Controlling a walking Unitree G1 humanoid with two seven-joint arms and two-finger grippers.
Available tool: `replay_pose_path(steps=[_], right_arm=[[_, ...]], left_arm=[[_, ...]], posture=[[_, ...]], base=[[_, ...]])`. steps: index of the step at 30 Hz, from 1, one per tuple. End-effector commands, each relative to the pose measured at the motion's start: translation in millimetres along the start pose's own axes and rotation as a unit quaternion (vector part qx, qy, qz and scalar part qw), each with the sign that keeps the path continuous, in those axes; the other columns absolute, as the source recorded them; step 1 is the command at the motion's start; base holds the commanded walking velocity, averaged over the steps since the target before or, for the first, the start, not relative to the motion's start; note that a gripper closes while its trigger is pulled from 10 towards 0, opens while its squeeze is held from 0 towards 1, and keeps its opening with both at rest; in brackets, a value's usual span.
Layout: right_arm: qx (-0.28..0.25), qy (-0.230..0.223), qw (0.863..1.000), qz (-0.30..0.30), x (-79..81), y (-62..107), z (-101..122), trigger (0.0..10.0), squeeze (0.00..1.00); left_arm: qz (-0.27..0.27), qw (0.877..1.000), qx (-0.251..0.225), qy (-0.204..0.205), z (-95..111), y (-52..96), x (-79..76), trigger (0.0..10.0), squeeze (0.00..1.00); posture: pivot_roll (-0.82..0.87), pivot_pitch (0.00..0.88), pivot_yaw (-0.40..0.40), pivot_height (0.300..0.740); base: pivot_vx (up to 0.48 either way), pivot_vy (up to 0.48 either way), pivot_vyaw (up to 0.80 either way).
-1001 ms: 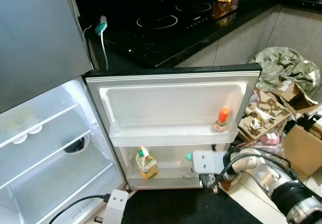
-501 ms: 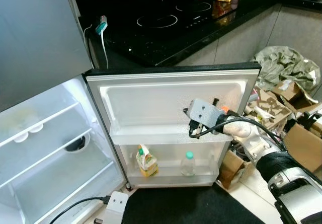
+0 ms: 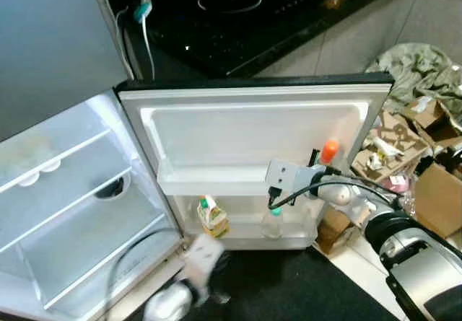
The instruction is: Restocking fridge
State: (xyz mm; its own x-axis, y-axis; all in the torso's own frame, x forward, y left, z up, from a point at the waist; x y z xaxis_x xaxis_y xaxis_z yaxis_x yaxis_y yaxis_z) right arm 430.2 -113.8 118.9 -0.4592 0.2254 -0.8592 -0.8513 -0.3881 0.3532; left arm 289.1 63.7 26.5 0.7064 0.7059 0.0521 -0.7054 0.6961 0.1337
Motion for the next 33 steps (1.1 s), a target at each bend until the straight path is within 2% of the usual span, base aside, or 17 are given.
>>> replay_pose_path(steps=[1,2,3,6,8,12,15,17,18,20,21,24,25,28,33], right_arm=[[0.019,0.003,1.000,0.001,2.7,1.1,-9.1,10.0,0.00],[0.022,0.002,1.000,-0.005,-0.2,1.5,-10.4,10.0,0.00],[0.022,0.002,1.000,-0.005,-0.2,1.5,-10.4,10.0,0.00],[0.029,0.001,0.999,-0.024,-9.3,2.4,-13.4,10.0,0.00],[0.036,0.011,0.999,-0.035,-15.2,3.5,-16.4,10.0,0.00],[0.046,0.017,0.998,-0.039,-20.1,5.3,-21.1,10.0,0.00],[0.066,0.038,0.997,-0.010,-18.4,8.6,-31.3,10.0,0.00],[0.073,0.037,0.996,0.040,-6.0,10.2,-36.3,10.0,0.00],[0.073,0.037,0.996,0.040,-6.0,10.2,-36.3,10.0,0.00],[0.066,0.041,0.989,0.123,16.8,14.4,-39.5,10.0,0.00],[0.066,0.041,0.989,0.123,16.8,14.4,-39.5,10.0,0.00],[0.041,0.023,0.977,0.208,38.3,20.6,-36.1,10.0,0.00],[0.041,0.023,0.977,0.208,38.3,20.6,-36.1,10.0,0.00],[0.008,-0.014,0.966,0.258,46.8,23.6,-24.6,10.0,0.00],[-0.020,-0.039,0.962,0.270,44.0,23.6,-13.5,10.0,0.00]], left_arm=[[-0.040,0.999,-0.024,-0.004,18.0,-3.5,-13.8,10.0,0.00],[-0.059,0.997,-0.045,-0.015,32.6,-7.5,-19.7,10.0,0.00],[-0.059,0.997,-0.045,-0.015,32.6,-7.5,-19.7,10.0,0.00],[-0.095,0.990,-0.095,-0.038,66.4,-13.6,-32.3,10.0,0.00],[-0.108,0.986,-0.116,-0.048,82.0,-15.2,-37.2,10.0,0.00],[-0.111,0.985,-0.123,-0.048,90.4,-14.5,-39.0,10.0,0.00],[-0.118,0.985,-0.120,-0.048,94.6,-10.0,-40.7,10.0,0.00],[-0.123,0.985,-0.112,-0.053,92.3,-6.2,-41.2,10.0,0.00],[-0.123,0.985,-0.112,-0.053,92.3,-6.2,-41.2,10.0,0.00],[-0.128,0.986,-0.090,-0.056,83.3,0.5,-39.6,10.0,0.00],[-0.128,0.986,-0.090,-0.056,83.3,0.5,-39.6,10.0,0.00],[-0.121,0.989,-0.052,-0.065,63.8,12.1,-29.6,10.0,0.00],[-0.121,0.989,-0.052,-0.065,63.8,12.1,-29.6,10.0,0.00],[-0.108,0.992,-0.011,-0.071,43.9,30.3,-14.9,10.0,0.00],[-0.110,0.991,0.021,-0.071,28.6,44.7,-12.2,10.0,0.00]], posture=[[-0.02,0.219,0.021,0.726],[-0.02,0.221,0.021,0.726],[-0.02,0.221,0.021,0.726],[-0.02,0.220,0.024,0.726],[-0.02,0.218,0.025,0.726],[-0.02,0.215,0.025,0.726],[-0.02,0.213,0.024,0.726],[-0.02,0.213,0.024,0.726],[-0.02,0.213,0.024,0.726],[-0.02,0.210,0.024,0.726],[-0.02,0.210,0.024,0.726],[-0.02,0.207,0.025,0.726],[-0.02,0.207,0.025,0.726],[-0.02,0.207,0.025,0.726],[-0.02,0.203,0.029,0.726]], base=[[0.000,0.000,0.00],[0.000,0.000,0.00],[0.000,0.000,0.00],[0.000,0.000,0.00],[0.000,0.000,0.00],[0.000,0.000,0.00],[0.000,0.000,0.00],[0.000,0.000,0.00],[0.000,0.000,0.00],[0.000,0.000,0.00],[0.000,0.000,0.00],[0.000,0.000,0.00],[0.000,0.000,0.00],[0.000,0.000,0.00],[0.000,0.000,0.00]])
Point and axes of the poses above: a point about 5 cm out from each wrist's last joint towards the gripper, its own y axis pointing back from the gripper into the wrist, its own z axis along the axis of the wrist's last joint, x = y × z, the point moved 5 cm from there along -y, pointing out of the wrist towards the gripper, and after that the axes turned 6 degrees about y, right-handed, at the moved point
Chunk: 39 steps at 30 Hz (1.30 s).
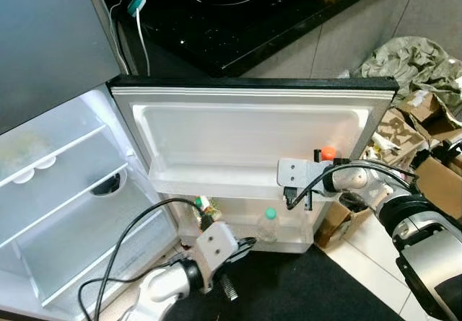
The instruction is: Restocking fridge
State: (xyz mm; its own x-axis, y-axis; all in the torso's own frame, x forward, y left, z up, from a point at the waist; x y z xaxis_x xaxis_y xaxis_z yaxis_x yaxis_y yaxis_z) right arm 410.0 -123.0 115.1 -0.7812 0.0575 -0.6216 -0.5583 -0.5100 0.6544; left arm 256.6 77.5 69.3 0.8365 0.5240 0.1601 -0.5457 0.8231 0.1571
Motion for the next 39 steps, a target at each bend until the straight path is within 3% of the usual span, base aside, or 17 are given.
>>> replay_pose_path(steps=[1,10,12,13,15,20,22,23,24,25,27,32,33,34,36,38,39], right_arm=[[-0.002,-0.031,0.998,0.054,30.1,-9.2,-6.8,10.0,0.00],[-0.195,-0.118,0.971,0.076,0.4,9.5,57.5,10.0,0.00],[-0.315,-0.140,0.933,0.105,-5.7,36.9,102.0,10.0,0.00],[-0.315,-0.140,0.933,0.105,-5.7,36.9,102.0,10.0,0.00],[-0.433,-0.145,0.879,0.137,-12.7,86.1,147.5,10.0,0.00],[-0.496,-0.147,0.846,0.131,-29.6,122.8,167.4,10.0,0.00],[-0.519,-0.155,0.834,0.106,-47.2,138.6,170.4,10.0,0.00],[-0.543,-0.169,0.821,0.056,-73.7,156.2,169.4,10.0,0.00],[-0.555,-0.189,0.810,-0.006,-103.0,172.9,161.4,10.0,0.00],[-0.555,-0.189,0.810,-0.006,-103.0,172.9,161.4,10.0,0.00],[-0.485,-0.232,0.829,-0.153,-145.4,177.2,119.5,10.0,0.00],[-0.358,-0.276,0.854,-0.260,-156.6,166.3,64.7,10.0,0.00],[-0.288,-0.315,0.845,-0.321,-158.8,165.3,28.3,10.0,0.00],[-0.288,-0.315,0.845,-0.321,-158.8,165.3,28.3,10.0,0.00],[-0.175,-0.365,0.818,-0.408,-151.4,171.9,-32.3,10.0,0.00],[-0.175,-0.365,0.818,-0.408,-151.4,171.9,-32.3,10.0,0.00],[-0.132,-0.375,0.808,-0.436,-145.3,176.5,-54.8,10.0,0.00]], left_arm=[[-0.010,1.000,0.027,0.002,-13.6,9.3,-5.2,10.0,0.00],[0.106,0.991,0.071,0.050,-49.4,43.2,11.0,10.0,0.00],[0.139,0.980,0.114,0.083,-77.9,59.9,10.4,10.0,0.00],[0.139,0.980,0.114,0.083,-77.9,59.9,10.4,10.0,0.00],[0.151,0.969,0.163,0.111,-106.7,76.2,1.4,10.0,0.00],[0.157,0.960,0.193,0.126,-125.9,84.2,-5.9,10.0,0.00],[0.162,0.955,0.207,0.134,-137.0,86.5,-10.0,10.0,0.00],[0.168,0.952,0.215,0.142,-144.1,87.7,-12.8,10.0,0.00],[0.172,0.949,0.217,0.147,-147.8,87.0,-13.8,10.0,0.00],[0.172,0.949,0.217,0.147,-147.8,87.0,-13.8,10.0,0.00],[0.175,0.950,0.211,0.149,-146.9,79.8,-10.0,10.0,0.00],[0.175,0.952,0.204,0.146,-145.3,78.7,-9.0,10.0,0.00],[0.175,0.953,0.201,0.144,-144.6,81.6,-10.5,10.0,0.00],[0.175,0.953,0.201,0.144,-144.6,81.6,-10.5,10.0,0.00],[0.174,0.954,0.198,0.142,-145.3,85.5,-12.8,10.0,0.00],[0.174,0.954,0.198,0.142,-145.3,85.5,-12.8,10.0,0.00],[0.173,0.954,0.198,0.142,-145.9,86.0,-13.3,10.0,0.00]], posture=[[-0.02,0.203,0.029,0.726],[-0.03,0.197,0.037,0.726],[-0.03,0.185,0.044,0.726],[-0.03,0.185,0.044,0.726],[-0.04,0.181,0.047,0.726],[-0.04,0.181,0.047,0.726],[-0.05,0.169,0.053,0.726],[-0.05,0.168,0.053,0.726],[-0.05,0.168,0.053,0.726],[-0.05,0.168,0.053,0.726],[-0.06,0.164,0.052,0.726],[-0.06,0.156,0.049,0.726],[-0.06,0.150,0.050,0.726],[-0.06,0.150,0.050,0.726],[-0.06,0.146,0.052,0.726],[-0.06,0.146,0.052,0.726],[-0.06,0.146,0.052,0.726]], base=[[0.000,0.000,0.00],[0.000,0.000,0.00],[0.000,0.000,0.00],[0.000,0.000,0.00],[0.000,0.000,0.00],[0.000,0.000,0.00],[0.000,0.000,0.00],[0.000,0.000,0.00],[0.000,0.000,0.00],[0.000,0.000,0.00],[0.000,0.000,0.00],[0.000,0.000,0.00],[0.000,0.000,0.00],[0.000,0.000,0.00],[0.000,0.000,0.00],[0.000,0.000,0.00],[0.000,0.000,0.00]])
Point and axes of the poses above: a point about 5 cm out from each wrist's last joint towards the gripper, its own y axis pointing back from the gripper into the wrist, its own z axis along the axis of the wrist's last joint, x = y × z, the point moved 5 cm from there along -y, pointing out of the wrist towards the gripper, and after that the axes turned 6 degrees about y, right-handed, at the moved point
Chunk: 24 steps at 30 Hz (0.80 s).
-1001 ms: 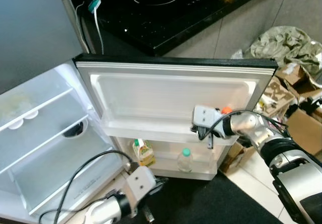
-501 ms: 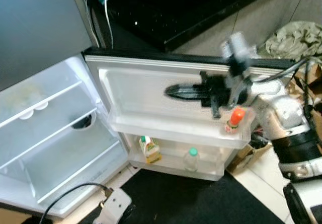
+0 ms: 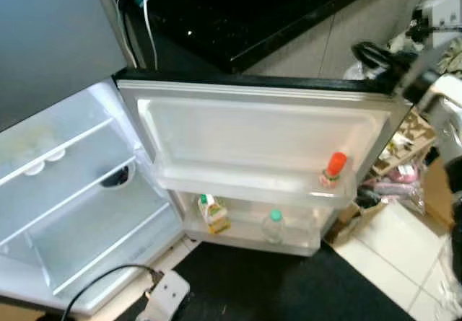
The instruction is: Restocking fridge
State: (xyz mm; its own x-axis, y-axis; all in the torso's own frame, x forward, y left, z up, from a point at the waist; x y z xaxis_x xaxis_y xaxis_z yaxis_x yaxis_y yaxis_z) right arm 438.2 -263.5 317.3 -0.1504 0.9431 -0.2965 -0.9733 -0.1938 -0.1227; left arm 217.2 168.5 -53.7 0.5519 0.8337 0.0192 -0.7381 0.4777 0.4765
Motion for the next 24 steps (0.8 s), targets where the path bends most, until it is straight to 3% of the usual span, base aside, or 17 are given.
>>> replay_pose_path(steps=[1,2,4,5,7,12,17,21,23,24], right_arm=[[0.068,0.010,0.996,-0.052,-16.0,11.9,-42.3,10.0,0.00],[0.068,0.010,0.996,-0.052,-16.0,11.9,-42.3,10.0,0.00],[0.120,0.019,0.988,-0.098,-33.2,29.6,-78.1,10.0,0.00],[0.120,0.019,0.988,-0.098,-33.2,29.6,-78.1,10.0,0.00],[0.145,0.015,0.983,-0.110,-35.1,40.2,-100.8,10.0,0.00],[0.152,-0.005,0.981,-0.119,-33.7,46.1,-115.0,10.0,0.00],[0.089,-0.156,0.982,-0.053,-11.1,48.1,-122.7,10.0,0.00],[0.065,-0.190,0.979,-0.027,-1.2,47.6,-122.6,10.0,0.00],[0.034,-0.233,0.971,0.024,19.9,47.4,-124.0,10.0,0.00],[0.034,-0.233,0.971,0.024,19.9,47.4,-124.0,10.0,0.00]], left_arm=[[-0.002,1.000,0.022,0.006,-15.7,7.6,-2.5,10.0,0.00],[-0.002,1.000,0.022,0.006,-15.7,7.6,-2.5,10.0,0.00],[-0.001,1.000,0.027,0.008,-20.8,8.4,-3.2,10.0,0.00],[-0.001,1.000,0.027,0.008,-20.8,8.4,-3.2,10.0,0.00],[0.000,1.000,0.029,0.011,-22.4,8.3,-3.9,10.0,0.00],[-0.002,1.000,0.027,0.011,-21.8,7.5,-3.8,10.0,0.00],[0.000,1.000,0.022,0.013,-20.8,6.6,-1.6,10.0,0.00],[0.002,1.000,0.024,0.014,-20.1,4.7,0.8,10.0,0.00],[0.003,0.999,0.028,0.015,-19.6,1.7,3.2,10.0,0.00],[0.003,0.999,0.028,0.015,-19.6,1.7,3.2,10.0,0.00]], posture=[[-0.06,0.141,0.050,0.726],[-0.06,0.141,0.050,0.726],[-0.06,0.137,0.051,0.726],[-0.06,0.137,0.051,0.726],[-0.06,0.134,0.054,0.726],[-0.06,0.134,0.056,0.726],[-0.06,0.132,0.055,0.726],[-0.06,0.133,0.057,0.726],[-0.06,0.133,0.057,0.726],[-0.06,0.133,0.057,0.726]], base=[[0.000,0.000,0.00],[0.000,0.000,0.00],[0.000,0.000,0.00],[0.000,0.000,0.00],[0.000,0.000,0.00],[0.000,0.000,0.00],[0.000,0.000,0.00],[0.000,0.000,0.00],[0.000,0.000,0.00],[0.000,0.000,0.00]])
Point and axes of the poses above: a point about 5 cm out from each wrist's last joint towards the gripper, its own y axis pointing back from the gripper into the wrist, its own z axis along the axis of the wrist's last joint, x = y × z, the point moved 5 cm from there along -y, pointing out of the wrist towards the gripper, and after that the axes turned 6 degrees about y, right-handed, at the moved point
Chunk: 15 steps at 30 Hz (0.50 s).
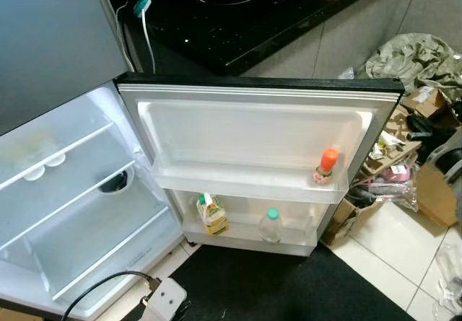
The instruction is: Restocking fridge
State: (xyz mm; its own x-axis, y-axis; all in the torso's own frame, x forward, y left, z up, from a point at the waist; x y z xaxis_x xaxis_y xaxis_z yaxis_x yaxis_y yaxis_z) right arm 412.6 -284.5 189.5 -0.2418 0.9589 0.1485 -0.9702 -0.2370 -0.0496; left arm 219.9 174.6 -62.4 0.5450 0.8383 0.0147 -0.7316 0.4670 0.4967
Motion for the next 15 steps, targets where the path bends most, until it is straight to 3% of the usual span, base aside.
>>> replay_pose_path(steps=[1,2,5,6,8,12,15], right_arm=[[-0.006,-0.027,0.998,0.054,14.8,3.3,-10.8,10.0,0.00],[-0.006,-0.027,0.998,0.054,14.8,3.3,-10.8,10.0,0.00],[0.021,-0.034,0.987,0.153,45.5,11.7,-36.0,10.0,0.00],[0.021,-0.034,0.987,0.153,45.5,11.7,-36.0,10.0,0.00],[0.045,-0.037,0.976,0.211,62.6,21.3,-52.7,10.0,0.00],[0.058,-0.040,0.968,0.242,71.6,27.8,-61.3,10.0,0.00],[0.141,-0.056,0.918,0.368,104.0,69.6,-97.6,10.0,0.00]], left_arm=[[-0.001,1.000,0.018,0.012,-11.9,3.7,-3.6,10.0,0.00],[-0.001,1.000,0.018,0.012,-11.9,3.7,-3.6,10.0,0.00],[-0.003,1.000,0.020,0.014,-12.9,3.2,-4.8,10.0,0.00],[-0.003,1.000,0.020,0.014,-12.9,3.2,-4.8,10.0,0.00],[-0.004,1.000,0.021,0.014,-13.3,3.1,-5.0,10.0,0.00],[-0.005,1.000,0.022,0.014,-13.5,3.2,-5.0,10.0,0.00],[-0.006,1.000,0.024,0.013,-14.5,3.5,-4.7,10.0,0.00]], posture=[[-0.06,0.137,0.059,0.726],[-0.06,0.137,0.059,0.726],[-0.06,0.137,0.059,0.726],[-0.06,0.137,0.059,0.726],[-0.06,0.137,0.059,0.726],[-0.06,0.138,0.059,0.726],[-0.06,0.142,0.056,0.726]], base=[[0.000,0.000,0.00],[0.000,0.000,0.00],[0.000,0.000,0.00],[0.000,0.000,0.00],[0.000,0.000,0.00],[0.000,0.000,0.00],[0.000,0.000,0.00]])
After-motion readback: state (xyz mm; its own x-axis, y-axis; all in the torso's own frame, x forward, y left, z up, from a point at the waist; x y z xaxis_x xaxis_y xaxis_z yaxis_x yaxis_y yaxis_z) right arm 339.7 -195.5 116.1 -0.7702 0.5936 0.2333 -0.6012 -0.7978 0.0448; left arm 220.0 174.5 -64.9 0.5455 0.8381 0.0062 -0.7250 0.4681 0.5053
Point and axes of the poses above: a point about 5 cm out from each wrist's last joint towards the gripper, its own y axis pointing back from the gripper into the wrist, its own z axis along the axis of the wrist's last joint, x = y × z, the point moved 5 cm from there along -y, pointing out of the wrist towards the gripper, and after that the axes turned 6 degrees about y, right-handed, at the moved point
